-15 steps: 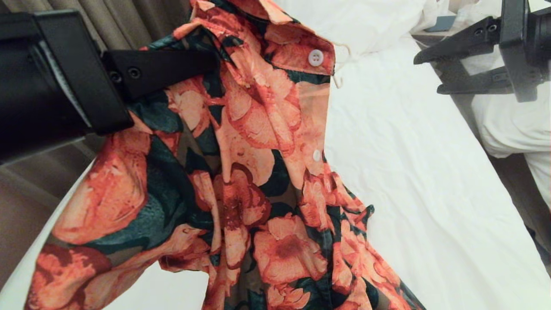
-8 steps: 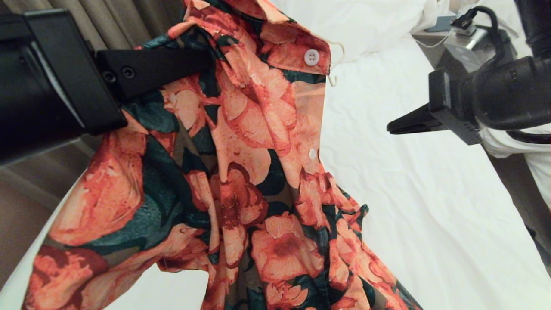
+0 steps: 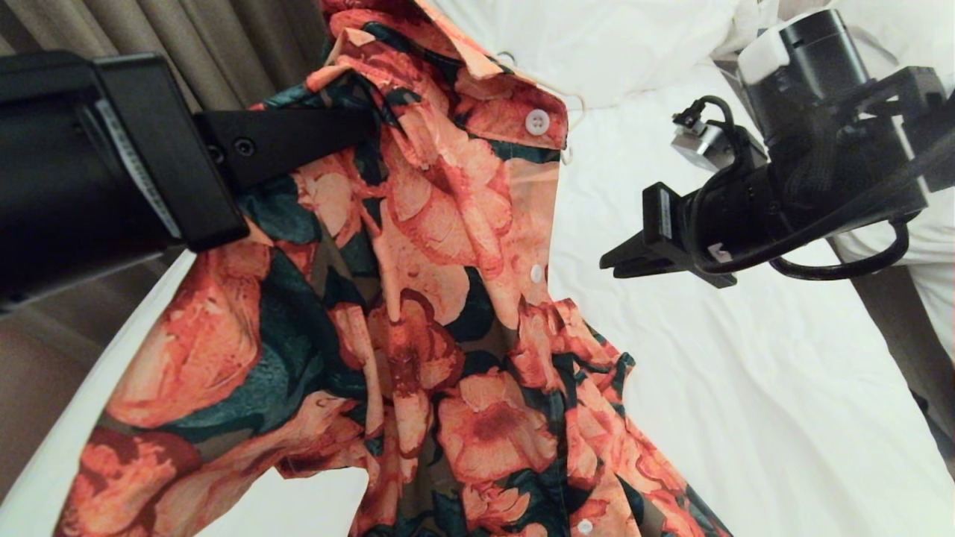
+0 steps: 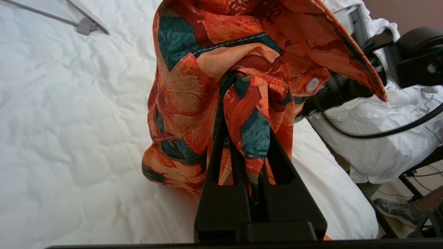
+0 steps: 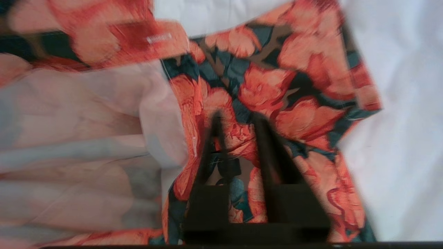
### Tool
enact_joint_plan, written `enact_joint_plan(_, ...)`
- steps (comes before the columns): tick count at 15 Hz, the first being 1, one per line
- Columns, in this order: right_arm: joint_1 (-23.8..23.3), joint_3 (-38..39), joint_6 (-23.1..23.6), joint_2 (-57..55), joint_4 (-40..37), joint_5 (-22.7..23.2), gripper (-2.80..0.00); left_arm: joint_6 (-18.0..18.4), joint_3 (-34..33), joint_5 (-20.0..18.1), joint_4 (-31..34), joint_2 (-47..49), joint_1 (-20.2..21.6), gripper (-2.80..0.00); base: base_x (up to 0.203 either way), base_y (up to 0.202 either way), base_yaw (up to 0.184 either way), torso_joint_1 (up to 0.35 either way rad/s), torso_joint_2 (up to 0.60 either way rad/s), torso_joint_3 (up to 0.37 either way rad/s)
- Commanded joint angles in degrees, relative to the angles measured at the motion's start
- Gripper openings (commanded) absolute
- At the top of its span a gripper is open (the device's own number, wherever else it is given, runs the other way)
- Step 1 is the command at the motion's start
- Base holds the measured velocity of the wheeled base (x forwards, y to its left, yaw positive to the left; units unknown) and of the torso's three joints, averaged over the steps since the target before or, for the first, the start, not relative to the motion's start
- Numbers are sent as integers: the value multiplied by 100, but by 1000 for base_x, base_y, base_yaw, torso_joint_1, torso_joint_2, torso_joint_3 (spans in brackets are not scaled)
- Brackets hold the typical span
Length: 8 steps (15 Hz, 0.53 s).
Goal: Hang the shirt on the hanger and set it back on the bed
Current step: Hook the other side of the shirt onto the hanger
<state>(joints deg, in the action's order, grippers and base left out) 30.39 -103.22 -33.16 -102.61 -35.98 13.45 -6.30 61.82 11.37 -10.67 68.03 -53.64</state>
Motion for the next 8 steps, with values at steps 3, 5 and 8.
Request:
enact_joint_plan(3, 333, 12, -15, -342, 316, 9, 0, -3, 6, 5, -14, 35, 38, -280, 0, 0, 0, 0, 0, 0)
enact_joint_plan(5, 421, 23, -7, -428, 657, 32, 0, -3, 6, -4, -14, 44, 38, -280, 0, 0, 0, 0, 0, 0)
enact_joint_plan(8, 525, 65, 8, -648, 1006, 49, 0, -3, 6, -4, -14, 114, 38, -280, 0, 0, 0, 0, 0, 0)
